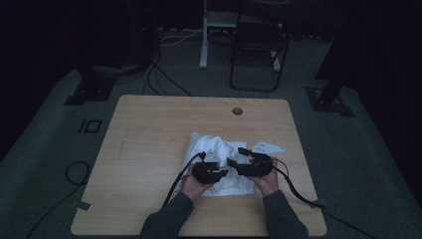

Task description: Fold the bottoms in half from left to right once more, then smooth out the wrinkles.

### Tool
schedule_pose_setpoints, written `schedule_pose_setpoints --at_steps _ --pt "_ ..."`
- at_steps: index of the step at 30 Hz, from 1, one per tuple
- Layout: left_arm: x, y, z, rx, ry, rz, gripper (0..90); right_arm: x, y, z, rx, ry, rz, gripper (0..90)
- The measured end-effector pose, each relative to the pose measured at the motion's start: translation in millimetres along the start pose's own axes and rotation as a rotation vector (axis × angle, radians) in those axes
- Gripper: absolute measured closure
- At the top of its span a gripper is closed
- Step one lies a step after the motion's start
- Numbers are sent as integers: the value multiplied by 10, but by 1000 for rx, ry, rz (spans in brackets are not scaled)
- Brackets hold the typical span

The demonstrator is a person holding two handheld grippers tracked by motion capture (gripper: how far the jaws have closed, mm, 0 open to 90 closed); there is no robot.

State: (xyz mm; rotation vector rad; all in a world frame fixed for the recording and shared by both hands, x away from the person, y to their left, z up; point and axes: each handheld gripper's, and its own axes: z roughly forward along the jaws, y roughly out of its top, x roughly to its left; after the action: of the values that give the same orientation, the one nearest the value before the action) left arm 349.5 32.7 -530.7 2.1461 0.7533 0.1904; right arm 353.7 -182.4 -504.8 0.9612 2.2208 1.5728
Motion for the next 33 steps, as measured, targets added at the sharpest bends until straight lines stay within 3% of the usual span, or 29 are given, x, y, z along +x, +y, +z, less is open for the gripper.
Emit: schedule_pose_setpoints --at_steps 2,4,5,6,7,10,12,13,15,17,19,21,23,27,29,33 --pt "-8 2 -6 -2 -5 -1 742 27 32 111 23 2 -2 393" --pt "-20 17 -36 -4 -18 -9 665 21 50 225 75 -23 -15 682" --pt "-39 34 -76 -5 -10 -3 617 3 56 267 95 -51 -15 767" --pt "-39 34 -76 -5 -10 -3 571 3 56 267 95 -51 -15 767" --pt "-95 98 -232 -33 -1 17 532 -98 68 300 102 -76 39 822" --pt "-115 218 -628 -131 8 56 497 -172 69 278 101 -83 53 833" --pt "-15 269 -911 -201 70 46 498 -217 48 262 135 -120 33 832" --pt "73 276 -1018 -220 121 29 509 -249 29 250 146 -124 40 828" --pt "314 245 -1104 -210 217 -48 542 -321 -12 228 158 -130 67 820" --pt "554 155 -1037 -159 236 -145 592 -358 -34 201 168 -140 82 809" --pt "672 45 -867 -98 200 -183 634 -365 -29 167 164 -144 88 785" --pt "659 -40 -684 -51 177 -166 635 -356 1 113 163 -169 82 724" --pt "618 -75 -577 -38 187 -157 634 -352 57 21 154 -213 64 654" --pt "517 -64 -430 21 247 -111 632 -348 190 -217 96 -284 48 578" --pt "482 -60 -393 30 266 -94 633 -343 264 -349 47 -291 55 559" --pt "477 -80 -352 23 271 -105 633 -242 372 -452 -9 -249 31 524"
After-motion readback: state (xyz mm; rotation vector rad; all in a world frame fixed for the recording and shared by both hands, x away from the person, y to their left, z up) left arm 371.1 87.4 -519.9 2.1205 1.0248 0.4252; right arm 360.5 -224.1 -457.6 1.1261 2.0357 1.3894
